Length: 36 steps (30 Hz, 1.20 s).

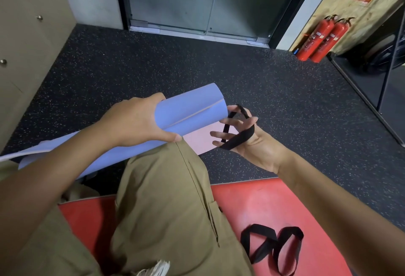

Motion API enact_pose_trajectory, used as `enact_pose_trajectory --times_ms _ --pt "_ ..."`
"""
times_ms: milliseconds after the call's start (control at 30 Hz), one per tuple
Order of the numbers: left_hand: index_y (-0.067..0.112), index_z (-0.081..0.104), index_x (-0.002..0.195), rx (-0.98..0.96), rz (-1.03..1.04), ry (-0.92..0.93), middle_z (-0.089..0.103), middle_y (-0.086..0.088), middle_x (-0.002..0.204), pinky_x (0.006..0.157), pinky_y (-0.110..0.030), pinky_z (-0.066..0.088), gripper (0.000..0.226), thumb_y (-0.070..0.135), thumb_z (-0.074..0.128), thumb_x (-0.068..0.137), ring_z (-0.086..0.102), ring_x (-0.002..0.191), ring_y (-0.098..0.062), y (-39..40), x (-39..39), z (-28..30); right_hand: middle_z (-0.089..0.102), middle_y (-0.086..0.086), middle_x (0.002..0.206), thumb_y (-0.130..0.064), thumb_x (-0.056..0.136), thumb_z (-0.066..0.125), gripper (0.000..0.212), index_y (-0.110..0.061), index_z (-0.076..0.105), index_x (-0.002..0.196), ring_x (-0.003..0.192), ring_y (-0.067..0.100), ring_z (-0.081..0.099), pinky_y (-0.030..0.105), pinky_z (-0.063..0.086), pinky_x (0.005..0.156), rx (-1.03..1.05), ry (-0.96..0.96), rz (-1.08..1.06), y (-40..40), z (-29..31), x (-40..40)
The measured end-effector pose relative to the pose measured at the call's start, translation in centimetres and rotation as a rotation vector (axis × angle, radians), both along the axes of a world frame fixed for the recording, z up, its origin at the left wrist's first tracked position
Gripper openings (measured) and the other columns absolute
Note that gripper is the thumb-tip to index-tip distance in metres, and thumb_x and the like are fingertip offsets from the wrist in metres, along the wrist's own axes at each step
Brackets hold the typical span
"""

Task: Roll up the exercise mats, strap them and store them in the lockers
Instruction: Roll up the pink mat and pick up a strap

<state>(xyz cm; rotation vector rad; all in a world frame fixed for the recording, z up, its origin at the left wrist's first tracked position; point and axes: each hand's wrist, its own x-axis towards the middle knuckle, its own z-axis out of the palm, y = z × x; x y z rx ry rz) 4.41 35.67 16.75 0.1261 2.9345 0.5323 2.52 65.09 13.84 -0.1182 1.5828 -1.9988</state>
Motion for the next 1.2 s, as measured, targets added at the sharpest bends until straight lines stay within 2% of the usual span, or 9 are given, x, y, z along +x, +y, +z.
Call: enact_pose_trajectory --times_ms 100,167,267,333,400,533,700,933,1200 --pt "0.032 0.047 0.111 -0.007 -0.005 0.011 0.059 0.010 0.085 0.070 -0.040 0.051 0.079 0.085 0.072 0.058 0.058 0.079 -0.022 0.2 0.1 0.1 0.039 0.015 0.148 -0.002 0.085 0.081 0.082 -0.023 0.028 0.145 0.122 0.042 0.058 0.047 0.057 0.093 0.134 0.211 0.024 -0.5 0.8 -0.5" --pt "0.032 0.046 0.111 -0.022 -0.009 0.027 0.058 0.011 0.086 0.072 -0.041 0.052 0.080 0.086 0.071 0.058 0.059 0.081 -0.025 0.4 0.2 0.1 0.048 -0.007 0.139 0.011 0.096 0.061 0.065 -0.018 0.028 0.144 0.115 0.022 0.060 0.032 0.057 0.086 0.260 0.373 0.035 -0.9 1.7 -1.0" --pt "0.032 0.043 0.110 -0.042 -0.013 0.060 0.056 0.011 0.087 0.073 -0.041 0.051 0.079 0.086 0.071 0.059 0.058 0.083 -0.028 0.7 0.5 0.1 0.049 -0.009 0.139 -0.010 0.101 0.063 0.060 -0.014 0.025 0.147 0.117 0.012 0.056 0.036 0.058 0.090 0.293 0.459 0.083 -1.7 3.5 -1.6" --pt "0.033 0.041 0.108 -0.011 0.006 0.082 0.052 0.015 0.084 0.073 -0.041 0.051 0.077 0.085 0.071 0.059 0.058 0.085 -0.028 0.7 0.7 0.0 0.043 0.009 0.144 -0.043 0.087 0.078 0.085 -0.018 0.024 0.148 0.120 0.022 0.052 0.051 0.056 0.096 0.268 0.467 0.142 -2.4 4.8 -1.6" --pt "0.034 0.039 0.105 0.018 0.018 0.099 0.050 0.017 0.082 0.070 -0.039 0.049 0.075 0.085 0.071 0.058 0.058 0.084 -0.027 0.6 1.0 -0.2 0.041 0.010 0.142 -0.059 0.074 0.083 0.101 -0.018 0.026 0.146 0.119 0.018 0.051 0.047 0.054 0.098 0.322 0.544 0.172 -3.0 5.9 -1.6" --pt "0.035 0.038 0.102 0.108 0.042 0.142 0.054 0.014 0.083 0.066 -0.039 0.047 0.075 0.082 0.073 0.057 0.059 0.085 -0.029 0.5 1.5 -0.1 0.038 0.009 0.145 -0.035 0.073 0.086 0.089 -0.022 0.032 0.144 0.111 0.001 0.051 0.021 0.049 0.090 0.427 0.719 0.230 -4.1 8.2 -2.1" --pt "0.039 0.038 0.101 0.249 0.109 0.203 0.060 0.011 0.086 0.067 -0.040 0.050 0.075 0.083 0.074 0.052 0.060 0.082 -0.029 0.3 2.4 -0.2 0.050 -0.001 0.131 -0.048 0.063 0.087 0.088 -0.028 0.043 0.137 0.119 0.019 0.053 0.032 0.050 0.095 0.585 0.911 0.280 -5.5 10.5 -2.9" --pt "0.034 0.042 0.101 0.452 0.250 0.397 0.062 0.010 0.088 0.064 -0.043 0.049 0.077 0.084 0.066 0.047 0.061 0.082 -0.028 1.2 5.2 -0.5 0.048 -0.003 0.128 -0.058 0.069 0.084 0.086 -0.018 0.046 0.136 0.126 0.017 0.043 0.023 0.041 0.104 0.736 1.253 0.475 -8.4 13.9 -2.9" --pt "0.039 0.045 0.120 0.794 0.361 0.370 0.066 0.018 0.115 0.080 -0.032 0.053 0.097 0.081 0.082 0.040 0.063 0.105 -0.005 -0.6 8.7 -1.8 0.039 -0.005 0.121 -0.070 0.059 0.073 0.085 -0.032 0.044 0.129 0.100 0.024 0.052 0.047 0.055 0.076 0.907 1.453 0.617 -14.2 15.9 -1.3"
